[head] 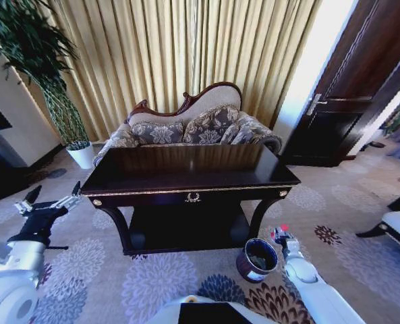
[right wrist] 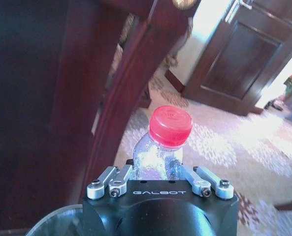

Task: Move to the front of the table and place the trash on the table into the trash bin.

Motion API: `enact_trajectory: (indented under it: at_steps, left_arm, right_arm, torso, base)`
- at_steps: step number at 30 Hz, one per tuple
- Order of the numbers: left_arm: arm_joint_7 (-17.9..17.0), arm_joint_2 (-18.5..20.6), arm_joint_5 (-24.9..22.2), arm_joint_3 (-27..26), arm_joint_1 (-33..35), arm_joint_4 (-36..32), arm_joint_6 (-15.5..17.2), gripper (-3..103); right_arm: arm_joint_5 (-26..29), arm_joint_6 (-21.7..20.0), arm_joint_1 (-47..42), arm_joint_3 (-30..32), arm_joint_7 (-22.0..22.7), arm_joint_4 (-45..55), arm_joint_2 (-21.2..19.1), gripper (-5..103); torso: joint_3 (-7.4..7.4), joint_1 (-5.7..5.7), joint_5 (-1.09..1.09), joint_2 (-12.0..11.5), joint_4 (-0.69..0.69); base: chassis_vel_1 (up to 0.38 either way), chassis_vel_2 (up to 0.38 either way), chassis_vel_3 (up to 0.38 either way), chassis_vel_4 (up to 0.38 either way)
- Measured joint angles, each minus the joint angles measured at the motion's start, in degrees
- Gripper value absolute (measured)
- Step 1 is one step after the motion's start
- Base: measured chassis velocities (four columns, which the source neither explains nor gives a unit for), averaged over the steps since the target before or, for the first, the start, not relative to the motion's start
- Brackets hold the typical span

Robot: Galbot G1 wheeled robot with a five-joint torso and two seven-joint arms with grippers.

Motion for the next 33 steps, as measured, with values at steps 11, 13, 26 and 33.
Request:
enact_trajectory:
  at_steps: [11, 13, 26, 33]
  left_arm:
    - [0.1, 1.2, 0.2, 0.4, -0.9, 0.9, -0.1, 100]
    - [0.2, 1.6, 0.1, 0.4, -1.2, 1.9, -0.2, 100]
    - [1.6, 1.6, 0.0, 0.0, -0.9, 4.0, -1.5, 100]
    - [2.0, 1.6, 0.0, -0.3, -0.6, 3.9, -1.8, 100]
  right_arm:
    - [-1.3, 1.3, -2.1, 1.1, -1.0, 3.5, 2.0, 53]
    - [-1.2, 1.3, -2.3, 1.4, -1.0, 3.9, 2.2, 64]
    - [0.7, 1.6, -2.9, 2.4, -0.7, 5.2, 2.2, 100]
    - [1.4, 1.7, -3.3, 2.4, -0.7, 6.2, 2.4, 100]
  torso:
    - [0.00, 0.00, -0.01, 0.0, 0.01]
    - [0.00, 0.00, -0.01, 0.0, 0.00]
    - [0.00, 0.00, 0.00, 0.0, 0.00]
    - [0.00, 0.00, 0.00, 0.0, 0.00]
  base:
    - [0.000, 0.000, 0.000, 0.000]
    - [0.000, 0.000, 0.000, 0.000]
    - [0.000, 0.000, 0.000, 0.000]
    - [0.000, 0.000, 0.000, 0.000]
